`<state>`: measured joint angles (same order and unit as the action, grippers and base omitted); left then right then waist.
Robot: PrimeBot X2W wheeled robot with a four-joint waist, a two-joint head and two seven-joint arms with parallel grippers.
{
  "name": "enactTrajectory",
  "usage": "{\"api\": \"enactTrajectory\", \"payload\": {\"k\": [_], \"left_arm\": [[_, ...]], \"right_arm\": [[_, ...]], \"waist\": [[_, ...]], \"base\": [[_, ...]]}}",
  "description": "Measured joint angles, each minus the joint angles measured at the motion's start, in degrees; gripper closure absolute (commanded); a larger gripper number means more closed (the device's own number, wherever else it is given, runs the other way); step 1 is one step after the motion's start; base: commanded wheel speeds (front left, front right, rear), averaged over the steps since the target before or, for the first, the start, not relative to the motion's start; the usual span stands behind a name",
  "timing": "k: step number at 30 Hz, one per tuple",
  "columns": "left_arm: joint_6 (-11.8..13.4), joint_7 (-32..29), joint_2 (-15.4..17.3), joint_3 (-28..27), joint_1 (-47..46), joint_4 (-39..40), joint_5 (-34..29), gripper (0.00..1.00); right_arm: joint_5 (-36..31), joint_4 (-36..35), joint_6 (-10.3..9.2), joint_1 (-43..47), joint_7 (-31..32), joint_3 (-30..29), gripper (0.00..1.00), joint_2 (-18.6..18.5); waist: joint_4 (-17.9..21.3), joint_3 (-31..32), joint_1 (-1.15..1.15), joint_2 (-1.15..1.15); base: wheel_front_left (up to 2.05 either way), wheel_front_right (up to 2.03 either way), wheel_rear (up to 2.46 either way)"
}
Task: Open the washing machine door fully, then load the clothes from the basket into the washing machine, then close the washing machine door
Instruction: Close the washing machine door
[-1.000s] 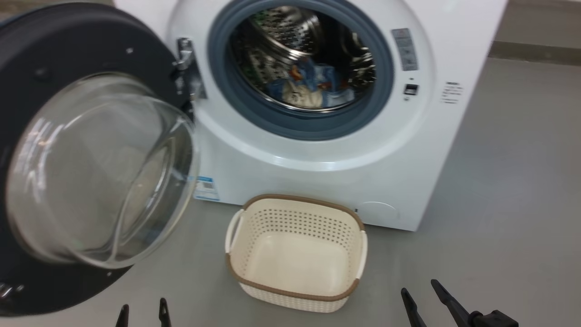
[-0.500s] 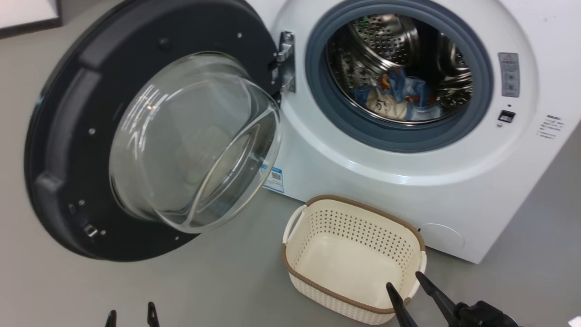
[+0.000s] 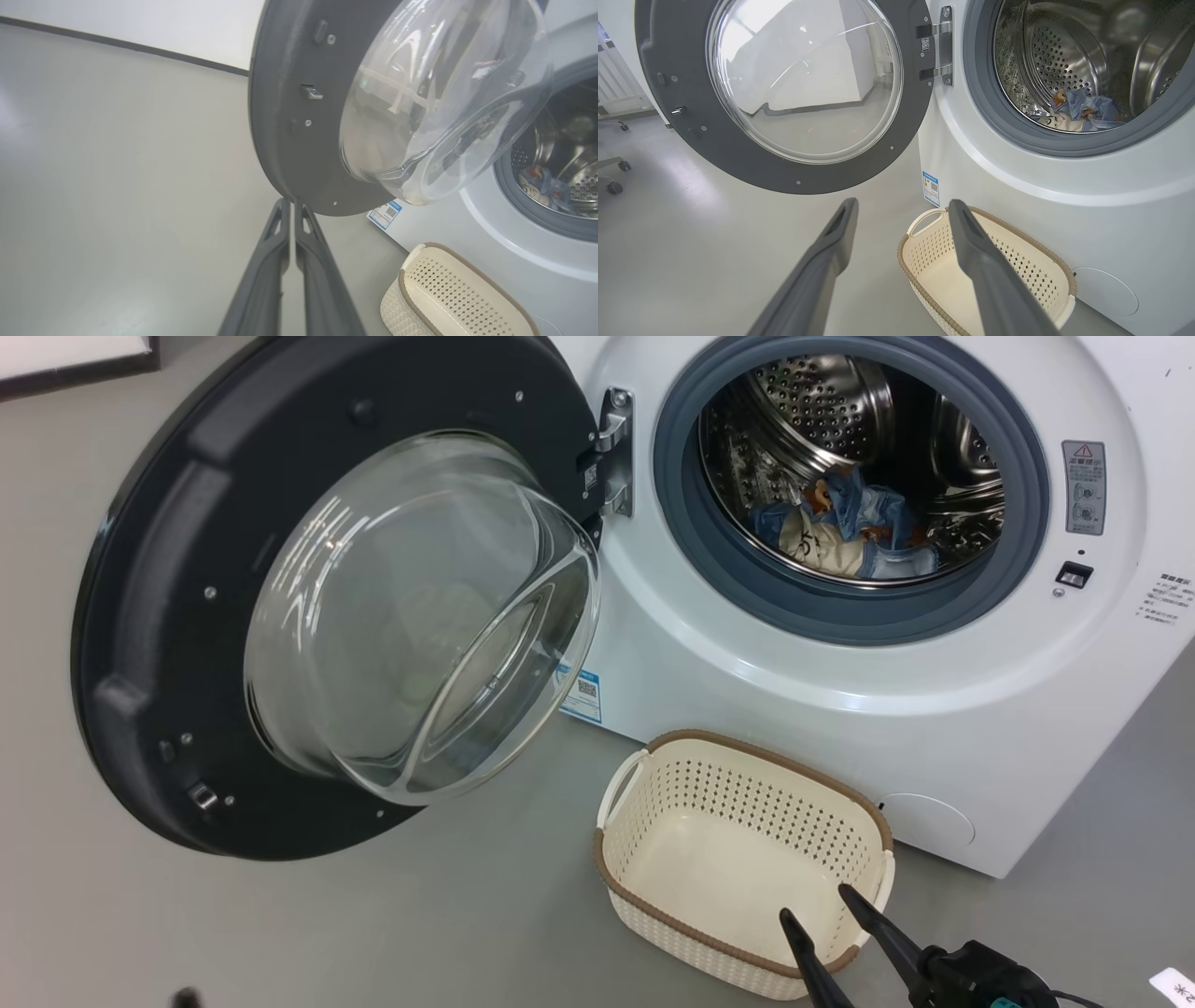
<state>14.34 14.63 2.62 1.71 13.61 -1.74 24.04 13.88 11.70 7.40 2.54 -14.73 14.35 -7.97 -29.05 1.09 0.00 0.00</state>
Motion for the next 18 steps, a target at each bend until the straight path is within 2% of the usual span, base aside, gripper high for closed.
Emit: {"api": "enactTrajectory", "payload": {"k": [3,6,9,12,15,17,18], "left_arm": [[-1.5,0.0,0.0,-4.5,0.0,-0.3,7.7,1.0],[-4.3,0.0,-0.2,-10.3,-1.1,-1.4,16.3,1.0],[-8.4,0.0,-0.3,-16.5,-4.5,-3.3,24.5,1.0],[-13.6,-1.0,0.1,-21.5,-9.3,-5.7,34.0,1.0],[-13.8,-5.4,3.4,-26.8,-14.1,-8.8,41.8,1.0],[-13.2,-8.5,7.4,-30.1,-17.9,-12.3,46.1,1.0],[-12.9,-11.2,11.4,-32.2,-22.0,-16.0,48.6,1.0]], "right_arm": [[0.0,0.0,0.0,0.0,0.0,-0.2,0.0,0.1],[0.0,0.0,-0.01,0.3,0.0,-0.4,0.0,0.3],[0.0,0.0,0.0,1.1,0.0,-0.5,0.0,0.5],[0.0,0.1,-0.01,1.3,0.0,-0.5,0.0,0.7],[0.0,0.0,0.0,1.5,0.0,-0.9,0.0,0.8],[0.0,0.0,-0.01,2.1,0.0,-1.2,0.0,0.7],[0.0,0.1,-0.01,2.4,0.0,-1.1,0.0,0.6]], "waist": [[0.1,0.2,0.0,0.0],[0.2,0.2,0.0,0.0],[0.3,0.4,0.0,0.0],[0.5,0.7,0.0,0.0],[0.8,0.9,0.0,0.0],[0.9,1.0,0.0,0.0],[1.0,1.0,0.0,0.0]], "base": [[0.0,0.0,0.0],[0.0,0.0,0.0],[0.0,0.0,0.0],[0.0,0.0,0.0],[0.0,0.0,0.0],[0.0,0.0,0.0],[0.0,0.0,0.0]]}}
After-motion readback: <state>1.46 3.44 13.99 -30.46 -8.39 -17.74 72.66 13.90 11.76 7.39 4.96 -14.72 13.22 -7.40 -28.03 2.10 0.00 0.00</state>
